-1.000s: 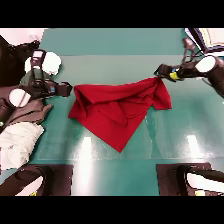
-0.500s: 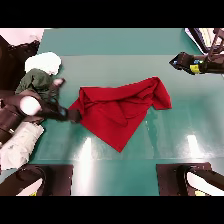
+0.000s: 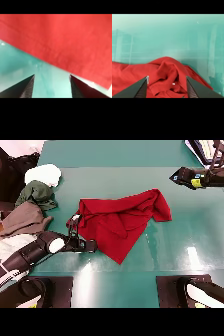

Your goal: Fold the shirts.

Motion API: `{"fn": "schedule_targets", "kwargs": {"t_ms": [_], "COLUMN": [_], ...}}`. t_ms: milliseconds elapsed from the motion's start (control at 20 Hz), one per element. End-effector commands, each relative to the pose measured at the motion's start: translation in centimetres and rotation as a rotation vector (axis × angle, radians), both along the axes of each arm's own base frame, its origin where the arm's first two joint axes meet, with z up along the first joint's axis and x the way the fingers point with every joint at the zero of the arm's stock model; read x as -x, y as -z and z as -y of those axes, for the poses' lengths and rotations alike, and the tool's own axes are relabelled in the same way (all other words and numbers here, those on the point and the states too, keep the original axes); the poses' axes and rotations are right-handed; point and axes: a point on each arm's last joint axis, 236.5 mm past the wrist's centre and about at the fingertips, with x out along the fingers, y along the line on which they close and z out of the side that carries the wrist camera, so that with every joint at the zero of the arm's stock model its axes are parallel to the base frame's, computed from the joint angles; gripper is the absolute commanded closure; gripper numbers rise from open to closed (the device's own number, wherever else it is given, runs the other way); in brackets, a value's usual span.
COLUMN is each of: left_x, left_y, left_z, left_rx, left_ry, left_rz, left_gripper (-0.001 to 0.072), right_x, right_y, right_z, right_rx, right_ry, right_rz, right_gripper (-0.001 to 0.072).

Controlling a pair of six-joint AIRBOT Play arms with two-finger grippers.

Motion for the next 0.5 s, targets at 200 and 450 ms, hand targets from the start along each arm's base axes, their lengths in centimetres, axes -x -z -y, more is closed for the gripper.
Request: {"fn": "schedule_targets", "kwargs": {"t_ms": [200, 450], "left_x": [-1.6, -3.8], "left_y": [2.5, 1.3], "left_z": [1.1, 2.2], "left_rx": [0.025, 0.088], "left_ry": [-0.098, -0.154], "left_rz": [-0.009, 0.056], "left_gripper": [0.0177, 0.0245], "right_x": [0.8, 1.3], "right_y": [0.5, 0.9], "right_z": [-0.4, -0.5], "right_rx": [0.000, 0.002], "right_ry": [-0.020, -0.031], "right_rz": [-0.037, -0.063], "right_gripper": [0.0185, 0.0185]}}
